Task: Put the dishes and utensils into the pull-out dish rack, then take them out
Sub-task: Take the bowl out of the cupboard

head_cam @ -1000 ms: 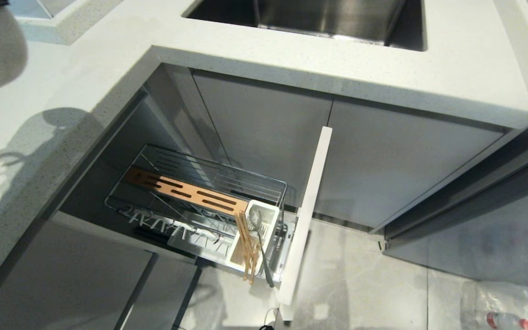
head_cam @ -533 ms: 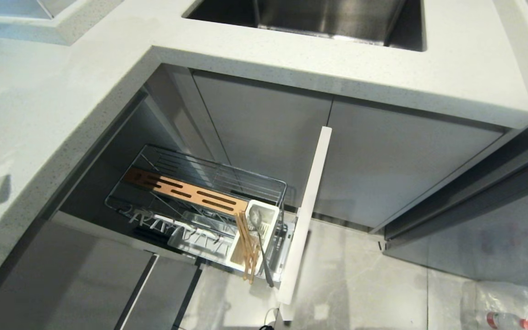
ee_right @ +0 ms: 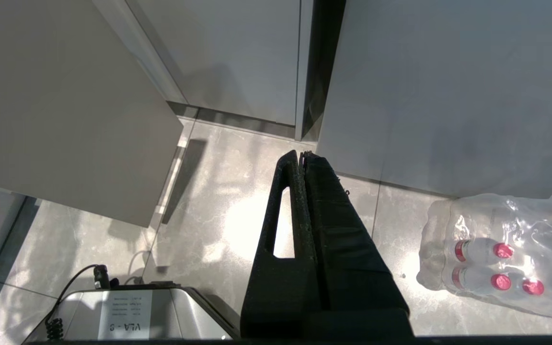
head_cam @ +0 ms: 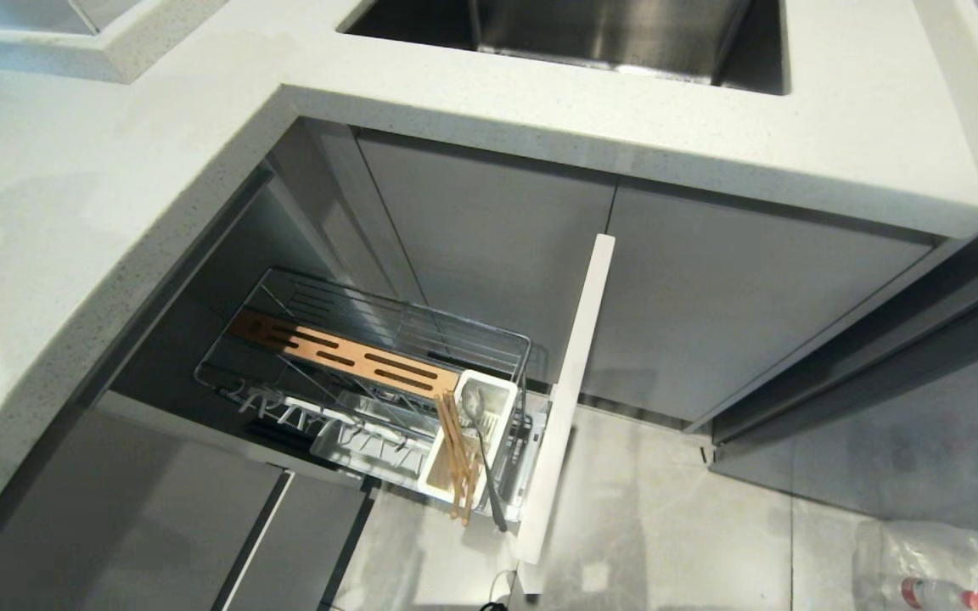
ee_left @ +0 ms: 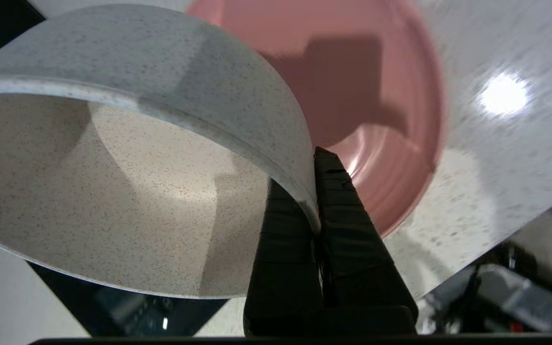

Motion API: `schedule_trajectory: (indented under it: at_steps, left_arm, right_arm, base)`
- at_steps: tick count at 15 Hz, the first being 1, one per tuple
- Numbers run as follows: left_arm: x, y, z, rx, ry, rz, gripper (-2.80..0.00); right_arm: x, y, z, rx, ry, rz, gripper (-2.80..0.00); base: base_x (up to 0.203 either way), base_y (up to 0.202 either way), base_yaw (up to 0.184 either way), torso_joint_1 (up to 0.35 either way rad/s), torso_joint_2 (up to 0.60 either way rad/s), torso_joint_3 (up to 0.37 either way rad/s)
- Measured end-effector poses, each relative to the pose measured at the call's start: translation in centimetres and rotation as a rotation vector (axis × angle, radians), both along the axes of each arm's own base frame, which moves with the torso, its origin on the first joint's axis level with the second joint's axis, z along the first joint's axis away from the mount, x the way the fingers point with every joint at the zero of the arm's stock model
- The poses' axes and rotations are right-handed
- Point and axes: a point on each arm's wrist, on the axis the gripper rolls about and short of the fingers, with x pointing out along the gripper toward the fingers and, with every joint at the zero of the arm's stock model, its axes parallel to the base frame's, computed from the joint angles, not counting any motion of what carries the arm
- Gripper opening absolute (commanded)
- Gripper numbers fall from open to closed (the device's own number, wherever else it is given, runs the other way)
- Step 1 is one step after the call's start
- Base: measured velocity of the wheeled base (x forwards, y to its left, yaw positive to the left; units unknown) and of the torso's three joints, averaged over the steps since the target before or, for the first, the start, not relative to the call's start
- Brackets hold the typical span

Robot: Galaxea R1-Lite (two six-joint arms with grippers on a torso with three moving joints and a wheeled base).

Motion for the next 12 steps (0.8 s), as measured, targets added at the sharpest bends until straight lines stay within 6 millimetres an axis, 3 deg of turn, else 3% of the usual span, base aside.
schedule_trajectory:
  at_steps: [5, 12]
  left_arm:
    - [2.6, 1.9, -2.3, -0.120, 0.186, 0.004, -2.80]
    - [4.3, 2.7, -3.8, -0.232, 0.253, -0.050, -2.80]
  right_arm:
    - [0.0, 0.0, 0.0, 0.000, 0.000, 0.000, -2.80]
    - [0.0, 0.0, 0.0, 0.000, 0.000, 0.000, -2.80]
  base:
    - [0.000, 0.000, 0.000, 0.000, 0.00, 0.000]
    - [0.000, 0.000, 0.000, 0.000, 0.00, 0.000]
